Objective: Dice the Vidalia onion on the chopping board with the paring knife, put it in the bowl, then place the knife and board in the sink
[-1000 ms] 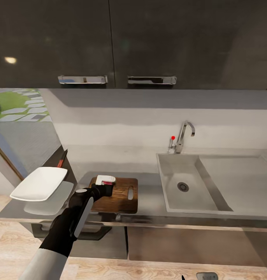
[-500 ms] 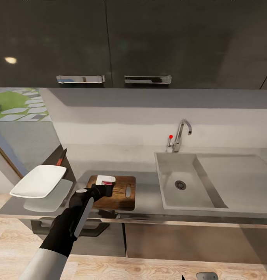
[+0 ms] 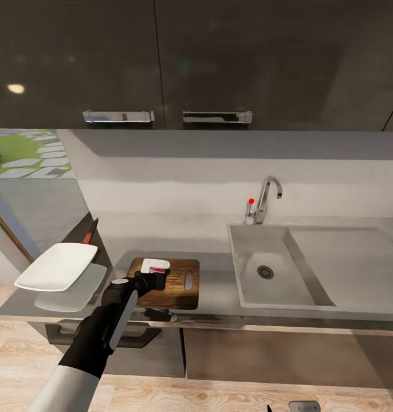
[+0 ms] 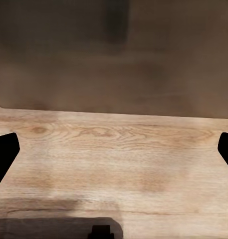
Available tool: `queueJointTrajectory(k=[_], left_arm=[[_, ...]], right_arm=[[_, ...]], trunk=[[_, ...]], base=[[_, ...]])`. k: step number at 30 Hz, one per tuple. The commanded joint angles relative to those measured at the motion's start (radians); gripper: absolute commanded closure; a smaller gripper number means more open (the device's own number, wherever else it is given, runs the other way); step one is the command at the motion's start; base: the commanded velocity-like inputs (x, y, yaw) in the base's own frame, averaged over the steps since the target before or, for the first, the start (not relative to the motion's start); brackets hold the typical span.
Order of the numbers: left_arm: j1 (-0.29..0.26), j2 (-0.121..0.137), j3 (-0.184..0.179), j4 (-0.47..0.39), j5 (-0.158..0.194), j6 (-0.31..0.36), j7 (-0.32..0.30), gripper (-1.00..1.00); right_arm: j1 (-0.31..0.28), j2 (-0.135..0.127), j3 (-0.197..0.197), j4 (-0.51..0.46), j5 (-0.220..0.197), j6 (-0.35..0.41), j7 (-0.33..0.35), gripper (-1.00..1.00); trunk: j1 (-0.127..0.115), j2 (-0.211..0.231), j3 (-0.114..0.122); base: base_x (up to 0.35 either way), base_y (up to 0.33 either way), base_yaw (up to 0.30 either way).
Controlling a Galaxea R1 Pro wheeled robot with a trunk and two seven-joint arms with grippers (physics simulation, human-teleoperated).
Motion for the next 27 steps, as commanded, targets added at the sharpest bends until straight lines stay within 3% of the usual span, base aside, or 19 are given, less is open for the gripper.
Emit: queueJointTrajectory(k=[1,13,14,27], left_arm=[[-0.001,0.000,0.000,-0.001,0.009,0.006,0.002,1.00],[-0.001,0.001,0.000,-0.003,0.007,0.005,0.003,1.00],[-0.001,0.002,0.000,-0.004,0.007,0.005,0.003,-1.00],[-0.001,0.003,0.002,-0.004,0.007,0.004,0.003,-1.00]], right_arm=[[-0.001,0.001,-0.009,0.001,0.009,-0.004,0.004,-1.00],[-0.001,0.003,-0.008,0.001,0.009,-0.003,0.004,-1.00],[-0.001,0.003,-0.008,0.001,0.009,-0.004,0.004,-1.00],[-0.001,0.003,-0.008,0.001,0.009,-0.003,0.004,-1.00]], trunk=[[0.001,-0.002,-0.002],[0.001,-0.002,-0.002],[0.001,-0.002,-0.003],[0.001,-0.002,-0.003]], base=[[0.000,0.000,0.000],[0.000,0.000,0.000],[0.000,0.000,0.000],[0.000,0.000,0.000]])
